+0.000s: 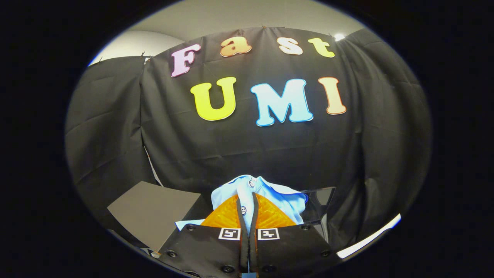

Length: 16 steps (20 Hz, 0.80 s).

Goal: Put the clothes into the washing machine and then close the washing machine lid.

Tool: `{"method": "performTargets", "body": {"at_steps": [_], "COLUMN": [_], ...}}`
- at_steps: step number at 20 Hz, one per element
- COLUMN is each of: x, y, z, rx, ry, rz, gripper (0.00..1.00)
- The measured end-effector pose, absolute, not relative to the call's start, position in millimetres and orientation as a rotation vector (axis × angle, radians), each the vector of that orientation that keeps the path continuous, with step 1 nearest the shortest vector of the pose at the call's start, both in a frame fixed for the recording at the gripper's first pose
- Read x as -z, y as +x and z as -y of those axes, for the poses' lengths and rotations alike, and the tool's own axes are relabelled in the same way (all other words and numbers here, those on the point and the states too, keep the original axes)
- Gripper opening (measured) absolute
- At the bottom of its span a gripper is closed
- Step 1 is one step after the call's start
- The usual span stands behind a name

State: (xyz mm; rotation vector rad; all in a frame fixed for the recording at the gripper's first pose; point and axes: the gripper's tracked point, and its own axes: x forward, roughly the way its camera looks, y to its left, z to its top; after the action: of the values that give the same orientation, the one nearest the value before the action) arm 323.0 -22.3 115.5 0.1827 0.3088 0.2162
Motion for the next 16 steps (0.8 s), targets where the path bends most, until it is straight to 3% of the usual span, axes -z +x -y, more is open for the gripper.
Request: {"method": "performTargets", "body": {"at_steps": [16], "x": [-5], "y": [338], "z": [43], "rx": [-0.149], "ry": [0.142], "rz": [-0.462], "gripper": [0.02]}}
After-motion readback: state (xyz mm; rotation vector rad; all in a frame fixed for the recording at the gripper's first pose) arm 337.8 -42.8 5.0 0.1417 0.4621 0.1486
